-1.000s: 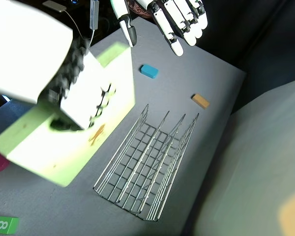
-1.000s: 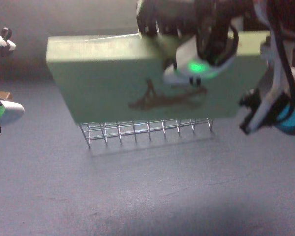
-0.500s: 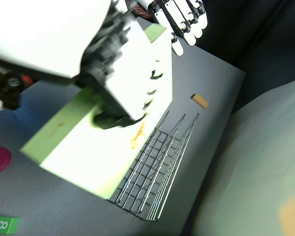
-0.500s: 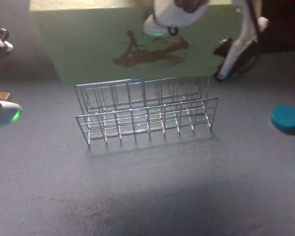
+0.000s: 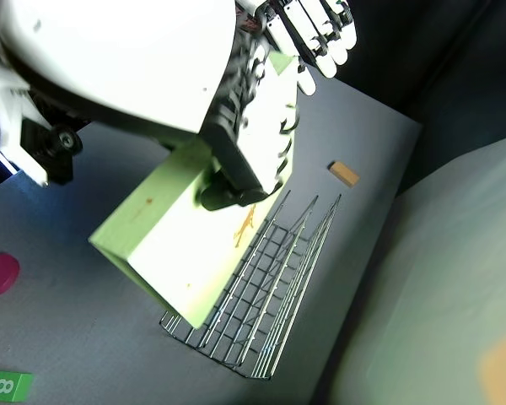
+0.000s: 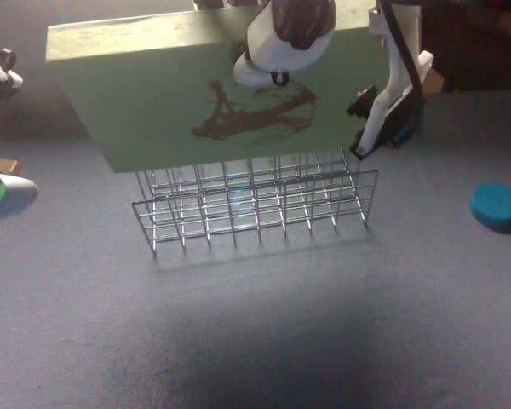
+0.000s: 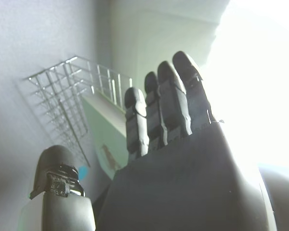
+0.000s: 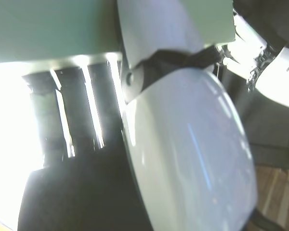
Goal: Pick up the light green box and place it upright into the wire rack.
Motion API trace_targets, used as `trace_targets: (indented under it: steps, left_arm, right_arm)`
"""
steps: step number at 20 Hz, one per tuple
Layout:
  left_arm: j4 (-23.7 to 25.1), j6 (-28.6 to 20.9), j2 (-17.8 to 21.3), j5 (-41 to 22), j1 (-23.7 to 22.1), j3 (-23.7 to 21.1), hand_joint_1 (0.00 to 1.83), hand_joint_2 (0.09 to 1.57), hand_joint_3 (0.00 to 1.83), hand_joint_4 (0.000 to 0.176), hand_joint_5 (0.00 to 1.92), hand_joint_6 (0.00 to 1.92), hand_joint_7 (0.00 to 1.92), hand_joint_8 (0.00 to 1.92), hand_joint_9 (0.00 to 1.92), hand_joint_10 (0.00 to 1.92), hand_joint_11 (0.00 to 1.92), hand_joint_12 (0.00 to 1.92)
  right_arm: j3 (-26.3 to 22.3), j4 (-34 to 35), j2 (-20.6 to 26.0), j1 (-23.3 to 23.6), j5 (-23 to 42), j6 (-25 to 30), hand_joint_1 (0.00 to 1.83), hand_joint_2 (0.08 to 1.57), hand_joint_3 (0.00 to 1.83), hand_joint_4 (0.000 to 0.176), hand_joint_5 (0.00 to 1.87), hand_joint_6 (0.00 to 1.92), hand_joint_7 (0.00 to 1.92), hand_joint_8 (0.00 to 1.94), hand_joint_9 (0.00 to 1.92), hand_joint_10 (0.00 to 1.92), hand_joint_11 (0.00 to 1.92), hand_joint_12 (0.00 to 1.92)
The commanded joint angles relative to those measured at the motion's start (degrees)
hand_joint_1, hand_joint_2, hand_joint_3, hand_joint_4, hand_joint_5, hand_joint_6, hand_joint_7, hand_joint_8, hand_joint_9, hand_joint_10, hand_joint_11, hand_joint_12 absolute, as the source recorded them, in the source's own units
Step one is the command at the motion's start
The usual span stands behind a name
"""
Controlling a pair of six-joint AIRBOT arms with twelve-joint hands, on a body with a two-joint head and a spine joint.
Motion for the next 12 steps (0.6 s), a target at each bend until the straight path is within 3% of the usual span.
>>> trace_targets:
  steps: [1, 12]
  left_arm:
    - [4.8, 0.3, 0.3, -1.8, -0.9, 0.1, 0.14, 1.17, 0.0, 0.061, 0.28, 0.0, 0.24, 0.0, 0.23, 0.0, 0.0, 0.66]
    - [4.8, 0.3, 0.3, -1.7, -0.7, 0.0, 0.15, 1.17, 0.0, 0.056, 0.28, 0.0, 0.24, 0.0, 0.22, 0.0, 0.0, 0.64]
  right_arm:
    - [0.4, -4.2, -0.3, 0.4, -2.5, 0.1, 1.36, 1.18, 0.0, 0.0, 0.72, 1.21, 0.9, 1.12, 0.83, 1.42, 0.79, 1.47]
    - [2.9, -2.9, -1.6, -1.9, -4.3, 0.3, 1.36, 1.18, 0.0, 0.0, 0.71, 1.22, 0.9, 1.14, 0.82, 1.42, 0.8, 1.47]
